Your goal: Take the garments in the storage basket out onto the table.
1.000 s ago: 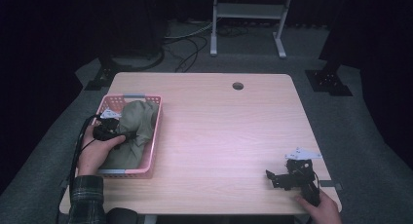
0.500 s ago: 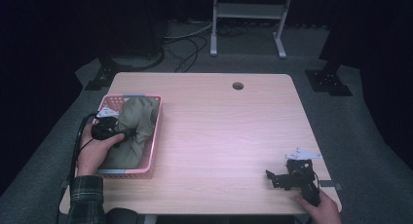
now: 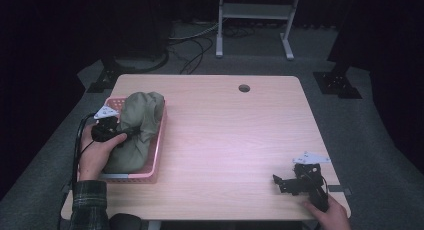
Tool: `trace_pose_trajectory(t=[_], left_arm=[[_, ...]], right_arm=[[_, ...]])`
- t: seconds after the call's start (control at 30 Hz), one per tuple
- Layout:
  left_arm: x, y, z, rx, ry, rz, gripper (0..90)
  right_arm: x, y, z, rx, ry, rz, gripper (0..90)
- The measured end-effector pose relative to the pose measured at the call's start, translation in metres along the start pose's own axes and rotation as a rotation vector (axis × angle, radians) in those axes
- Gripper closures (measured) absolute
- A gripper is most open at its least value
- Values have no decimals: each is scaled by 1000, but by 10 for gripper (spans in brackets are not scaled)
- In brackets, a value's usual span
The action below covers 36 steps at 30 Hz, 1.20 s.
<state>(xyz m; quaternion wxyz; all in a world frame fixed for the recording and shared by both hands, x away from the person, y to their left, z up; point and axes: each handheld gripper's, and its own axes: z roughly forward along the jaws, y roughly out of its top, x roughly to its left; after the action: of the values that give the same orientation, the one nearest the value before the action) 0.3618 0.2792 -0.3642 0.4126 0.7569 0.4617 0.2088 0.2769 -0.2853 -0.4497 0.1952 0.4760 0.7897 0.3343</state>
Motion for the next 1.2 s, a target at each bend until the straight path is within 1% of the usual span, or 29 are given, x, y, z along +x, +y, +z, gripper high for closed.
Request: trace_pose_trajectory(t=[0.2,0.3,0.33,0.43,0.53,0.63,0.77,0.8,0.87,1.0,1.2], left_arm=[[-3,3,-4,-52,0,-2,552],[-5,6,-7,-89,12,5,552],[-5,7,-8,-102,12,4,552],[-7,9,-11,-122,2,8,552],[-9,11,-13,-149,15,11,552],[-10,13,-15,-181,14,10,552],[-12,15,-19,-235,19,5,552],[-13,16,-21,-255,20,7,552],[-15,17,-22,-279,17,9,552],[-19,19,-25,-322,31,26,552],[-23,22,-26,-339,29,30,552]], right_arm=[[0,0,0,0,0,0,0],[0,0,0,0,0,0,0],[0,0,0,0,0,0,0],[0,0,0,0,0,0,0],[0,0,0,0,0,-1,0],[0,0,0,0,0,0,0],[0,0,0,0,0,0,0],[0,0,0,0,0,0,0],[0,0,0,0,0,0,0],[0,0,0,0,0,0,0],[0,0,0,0,0,0,0]])
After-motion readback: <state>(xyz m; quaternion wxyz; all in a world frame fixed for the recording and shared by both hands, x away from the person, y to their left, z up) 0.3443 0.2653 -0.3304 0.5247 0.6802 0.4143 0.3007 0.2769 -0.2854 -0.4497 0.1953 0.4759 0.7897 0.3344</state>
